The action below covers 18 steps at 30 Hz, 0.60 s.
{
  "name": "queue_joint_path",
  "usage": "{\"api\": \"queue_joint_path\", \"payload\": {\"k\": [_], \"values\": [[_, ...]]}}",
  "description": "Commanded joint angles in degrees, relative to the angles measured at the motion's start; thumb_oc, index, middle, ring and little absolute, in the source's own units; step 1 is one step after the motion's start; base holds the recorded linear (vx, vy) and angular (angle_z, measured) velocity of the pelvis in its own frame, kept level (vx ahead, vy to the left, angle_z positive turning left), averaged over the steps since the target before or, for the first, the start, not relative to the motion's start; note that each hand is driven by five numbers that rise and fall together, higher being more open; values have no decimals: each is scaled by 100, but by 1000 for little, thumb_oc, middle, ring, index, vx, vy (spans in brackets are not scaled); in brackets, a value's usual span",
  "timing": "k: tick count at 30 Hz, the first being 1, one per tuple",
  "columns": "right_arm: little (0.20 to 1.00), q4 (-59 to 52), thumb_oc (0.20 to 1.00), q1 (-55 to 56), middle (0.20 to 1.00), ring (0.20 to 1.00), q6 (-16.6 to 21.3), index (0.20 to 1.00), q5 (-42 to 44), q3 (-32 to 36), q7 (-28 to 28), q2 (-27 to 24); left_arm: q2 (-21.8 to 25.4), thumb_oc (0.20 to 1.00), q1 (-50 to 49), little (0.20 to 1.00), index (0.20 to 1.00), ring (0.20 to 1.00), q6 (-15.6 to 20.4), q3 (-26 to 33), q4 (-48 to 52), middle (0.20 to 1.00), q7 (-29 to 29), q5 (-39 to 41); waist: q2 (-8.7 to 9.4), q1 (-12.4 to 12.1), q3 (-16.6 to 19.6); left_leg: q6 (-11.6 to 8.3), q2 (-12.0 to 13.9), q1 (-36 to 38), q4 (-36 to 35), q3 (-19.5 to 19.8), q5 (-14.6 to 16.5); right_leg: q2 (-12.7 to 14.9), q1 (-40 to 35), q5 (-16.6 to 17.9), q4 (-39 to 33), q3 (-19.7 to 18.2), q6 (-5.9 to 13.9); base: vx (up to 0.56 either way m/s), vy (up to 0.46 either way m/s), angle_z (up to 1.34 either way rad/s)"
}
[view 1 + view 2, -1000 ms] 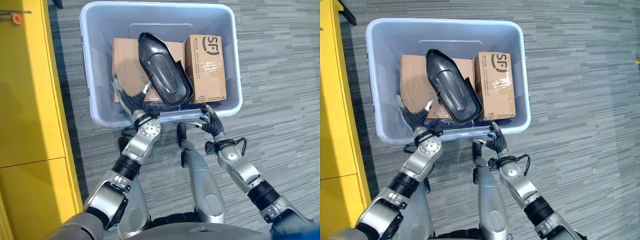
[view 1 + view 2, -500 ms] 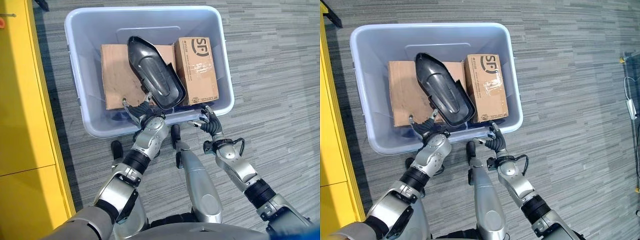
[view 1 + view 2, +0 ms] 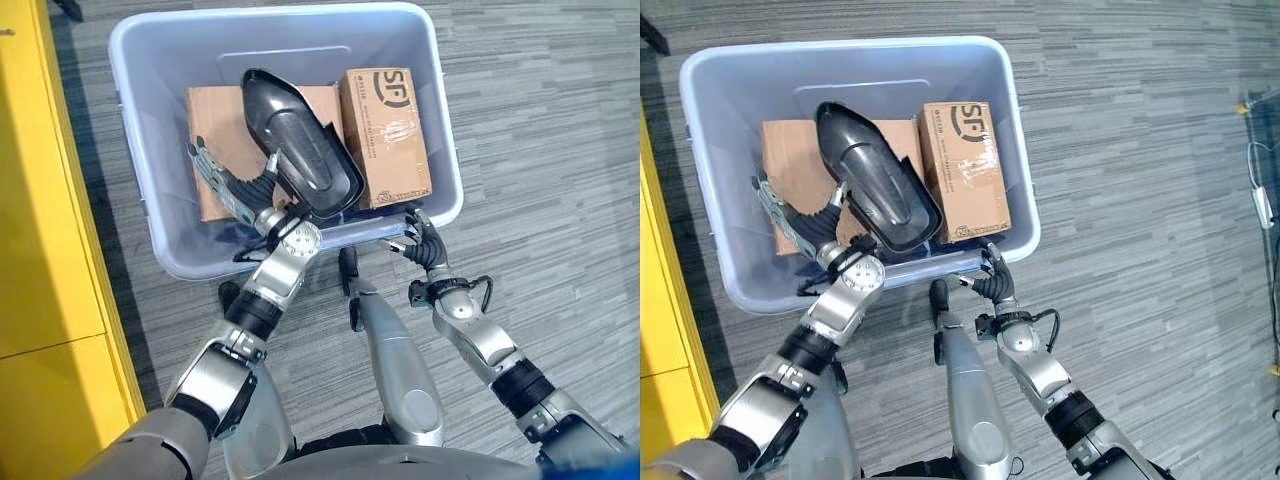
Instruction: Move parts from the plastic box to the shelf.
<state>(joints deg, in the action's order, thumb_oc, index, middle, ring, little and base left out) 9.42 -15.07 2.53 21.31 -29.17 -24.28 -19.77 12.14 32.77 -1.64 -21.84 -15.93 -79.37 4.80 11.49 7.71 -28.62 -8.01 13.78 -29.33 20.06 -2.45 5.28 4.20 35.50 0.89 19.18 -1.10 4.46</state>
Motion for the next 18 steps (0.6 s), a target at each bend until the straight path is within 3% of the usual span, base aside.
{"api": "queue_joint_path", "payload": {"k": [1,6,9,12,16,17,18], "values": [[1000,-359,1000,87,1000,1000,255,1000,171,-67,-38,79,54,1000,95,1000,1000,1000,298,-152,765,1000,-32,-501,159,-143,-118,455,-504,-536,267,65,-131,-316,-437,-373,-54,416,-121,16,-79,-1],[1000,-312,1000,67,1000,1000,313,1000,172,-41,-170,95,109,1000,-210,1000,1000,1000,-337,-385,730,1000,80,127,114,-241,-118,438,-531,-569,244,128,-162,-307,-452,-350,-91,464,-105,8,-44,5],[1000,-276,1000,184,1000,1000,396,1000,185,-96,-192,93,127,1000,-351,1000,1000,1000,-357,-417,607,1000,167,-272,144,-262,-118,427,-506,-412,306,145,39,-319,-622,-487,-57,469,-64,80,-24,0],[1000,-176,1000,165,1000,1000,444,1000,342,-110,-195,25,290,1000,-16,1000,1000,1000,-676,-623,257,1000,83,-941,212,-190,-118,425,-462,-457,426,135,61,-321,-571,-482,41,465,-78,25,5,3],[1000,-123,1000,149,1000,1000,411,1000,378,-89,-166,-24,419,1000,325,1000,1000,1000,-843,-658,97,1000,180,-778,257,-108,-118,428,-442,-479,461,113,60,-341,-527,-473,79,444,-86,-5,1,0],[1000,-132,1000,91,1000,1000,410,1000,376,-54,-168,-25,432,1000,396,1000,1000,1000,-843,-658,102,1000,178,-779,267,-105,-118,458,-440,-620,420,62,-110,-331,-382,-341,44,464,-124,0,0,0],[1000,-117,1000,158,1000,1000,395,1000,383,-91,-168,-36,405,1000,364,1000,1000,1000,-860,-669,37,1000,202,-655,263,-96,-118,432,-436,-476,486,109,75,-349,-526,-486,103,437,-86,22,-2,-5]]}}
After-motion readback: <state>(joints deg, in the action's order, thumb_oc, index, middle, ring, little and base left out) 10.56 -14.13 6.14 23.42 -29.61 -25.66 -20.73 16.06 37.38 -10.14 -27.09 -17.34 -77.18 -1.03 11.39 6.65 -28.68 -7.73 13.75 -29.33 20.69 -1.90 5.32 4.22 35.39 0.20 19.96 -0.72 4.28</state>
